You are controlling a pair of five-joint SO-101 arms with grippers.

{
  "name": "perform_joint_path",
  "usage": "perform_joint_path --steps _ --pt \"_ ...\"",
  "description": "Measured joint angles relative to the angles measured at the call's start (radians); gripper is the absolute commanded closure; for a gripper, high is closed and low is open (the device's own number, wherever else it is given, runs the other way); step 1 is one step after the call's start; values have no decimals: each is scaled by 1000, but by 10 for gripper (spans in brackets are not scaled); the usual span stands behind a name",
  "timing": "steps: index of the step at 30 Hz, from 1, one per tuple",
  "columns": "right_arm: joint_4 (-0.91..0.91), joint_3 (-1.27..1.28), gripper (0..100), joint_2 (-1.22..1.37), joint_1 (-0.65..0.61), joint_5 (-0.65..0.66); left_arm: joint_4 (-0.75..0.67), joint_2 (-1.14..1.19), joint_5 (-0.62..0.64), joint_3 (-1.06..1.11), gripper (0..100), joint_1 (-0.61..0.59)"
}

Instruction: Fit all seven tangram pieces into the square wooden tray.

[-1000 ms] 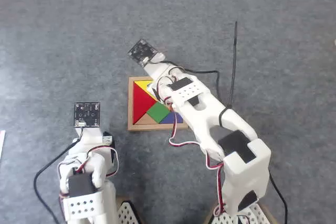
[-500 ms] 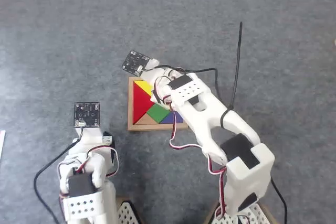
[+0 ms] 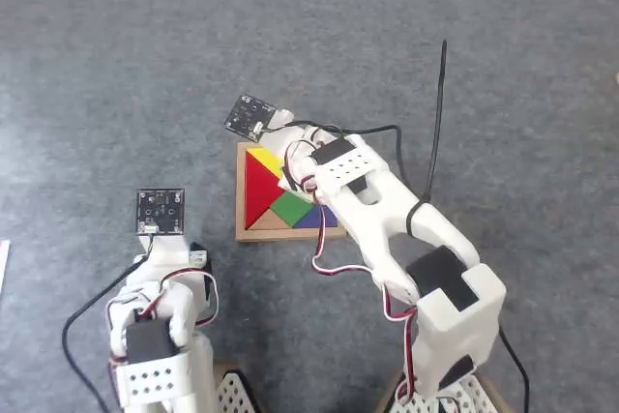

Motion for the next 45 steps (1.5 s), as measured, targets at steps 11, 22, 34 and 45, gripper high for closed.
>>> perform_joint_path --steps 11,22,34,45 --pt "-106 3 991 3 -2 -35 0 0 0 0 919 0" --pt "-169 0 991 52 -71 -60 0 0 0 0 919 0" --pt "-38 0 991 6 -87 -60 0 0 0 0 919 0" --pt "123 2 991 -40 -121 31 0 0 0 0 919 0"
